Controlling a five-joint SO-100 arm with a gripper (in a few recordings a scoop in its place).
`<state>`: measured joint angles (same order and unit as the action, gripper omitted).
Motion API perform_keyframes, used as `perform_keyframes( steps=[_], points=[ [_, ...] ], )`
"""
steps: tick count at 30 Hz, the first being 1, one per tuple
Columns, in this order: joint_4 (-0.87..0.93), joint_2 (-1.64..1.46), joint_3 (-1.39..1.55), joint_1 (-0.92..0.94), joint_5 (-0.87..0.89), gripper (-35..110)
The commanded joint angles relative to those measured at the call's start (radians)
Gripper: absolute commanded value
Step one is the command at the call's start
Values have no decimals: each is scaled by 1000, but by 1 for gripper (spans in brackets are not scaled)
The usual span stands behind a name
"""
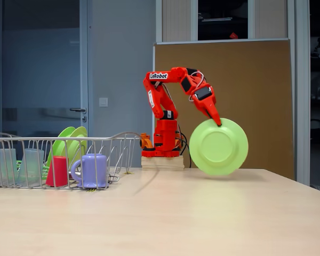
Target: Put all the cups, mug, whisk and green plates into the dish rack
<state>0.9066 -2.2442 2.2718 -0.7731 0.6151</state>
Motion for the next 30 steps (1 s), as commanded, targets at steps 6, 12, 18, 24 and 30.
perform_keyframes(
  steps=[6, 12, 18, 24, 30],
  points=[
    [206, -89, -256, 86, -477, 0],
    [423, -118, -445, 252, -598, 0],
    [592, -117, -658, 462, -756, 0],
    [686, -106, -755, 687, -902, 0],
    [520, -176, -520, 1019, -767, 0]
  ],
)
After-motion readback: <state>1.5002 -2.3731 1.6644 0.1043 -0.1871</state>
